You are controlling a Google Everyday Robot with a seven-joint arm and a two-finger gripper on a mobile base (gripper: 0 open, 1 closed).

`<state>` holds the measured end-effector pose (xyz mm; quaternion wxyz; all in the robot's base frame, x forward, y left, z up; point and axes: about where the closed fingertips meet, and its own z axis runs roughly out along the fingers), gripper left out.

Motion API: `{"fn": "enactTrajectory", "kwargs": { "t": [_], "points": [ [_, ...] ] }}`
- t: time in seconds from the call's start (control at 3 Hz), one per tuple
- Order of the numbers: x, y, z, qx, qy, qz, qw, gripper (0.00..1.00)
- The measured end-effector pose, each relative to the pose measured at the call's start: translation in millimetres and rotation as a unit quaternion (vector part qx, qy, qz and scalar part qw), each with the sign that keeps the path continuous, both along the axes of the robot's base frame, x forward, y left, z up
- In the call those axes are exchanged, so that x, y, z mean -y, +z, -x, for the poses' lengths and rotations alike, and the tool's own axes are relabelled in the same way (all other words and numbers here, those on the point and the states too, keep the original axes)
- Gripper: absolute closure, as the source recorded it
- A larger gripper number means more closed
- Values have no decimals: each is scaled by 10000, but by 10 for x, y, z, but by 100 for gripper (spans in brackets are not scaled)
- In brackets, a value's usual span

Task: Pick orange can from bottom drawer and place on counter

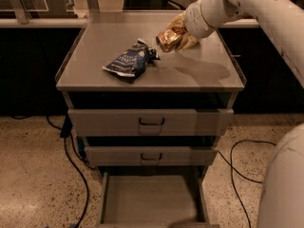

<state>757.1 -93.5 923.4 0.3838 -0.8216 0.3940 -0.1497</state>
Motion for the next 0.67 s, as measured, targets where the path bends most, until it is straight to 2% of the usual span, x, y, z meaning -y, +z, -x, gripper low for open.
{"fn": "enactTrajectory", "kwargs": {
  "t": [0.67],
  "points": [
    [192, -334, 276, -294, -170, -127, 9993, 100]
  ]
}}
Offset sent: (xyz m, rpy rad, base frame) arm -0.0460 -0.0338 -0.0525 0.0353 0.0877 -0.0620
